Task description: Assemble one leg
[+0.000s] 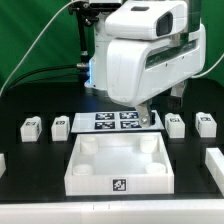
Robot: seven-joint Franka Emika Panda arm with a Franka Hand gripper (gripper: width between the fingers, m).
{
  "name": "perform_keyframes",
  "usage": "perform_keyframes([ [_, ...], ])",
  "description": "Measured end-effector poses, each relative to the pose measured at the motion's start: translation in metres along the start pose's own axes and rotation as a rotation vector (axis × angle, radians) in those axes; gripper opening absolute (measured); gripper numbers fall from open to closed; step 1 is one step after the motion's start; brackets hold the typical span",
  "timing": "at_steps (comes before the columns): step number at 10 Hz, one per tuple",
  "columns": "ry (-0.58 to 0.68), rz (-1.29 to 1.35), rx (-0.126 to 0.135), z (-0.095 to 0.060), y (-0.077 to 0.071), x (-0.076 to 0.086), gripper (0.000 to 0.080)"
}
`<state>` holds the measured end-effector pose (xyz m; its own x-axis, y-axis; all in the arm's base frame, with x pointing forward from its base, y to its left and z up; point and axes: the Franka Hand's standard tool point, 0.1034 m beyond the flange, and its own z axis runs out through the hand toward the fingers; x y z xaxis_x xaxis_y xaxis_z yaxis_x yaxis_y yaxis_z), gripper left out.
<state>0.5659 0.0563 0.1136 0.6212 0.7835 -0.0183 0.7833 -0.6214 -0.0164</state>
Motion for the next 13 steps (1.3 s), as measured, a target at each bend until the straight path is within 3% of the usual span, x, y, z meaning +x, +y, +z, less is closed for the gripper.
perform_keyframes([
  [8,0.003,-0.066,-0.004,0.001,0.0,-0.001,0.065],
  [9,0.019,-0.194,-0.021,0.008,-0.009,-0.011,0.065],
  [10,0.018,-0.354,-0.024,0.017,-0.022,-0.031,0.065],
  [13,0.01,-0.707,-0.009,0.043,-0.046,-0.097,0.065],
])
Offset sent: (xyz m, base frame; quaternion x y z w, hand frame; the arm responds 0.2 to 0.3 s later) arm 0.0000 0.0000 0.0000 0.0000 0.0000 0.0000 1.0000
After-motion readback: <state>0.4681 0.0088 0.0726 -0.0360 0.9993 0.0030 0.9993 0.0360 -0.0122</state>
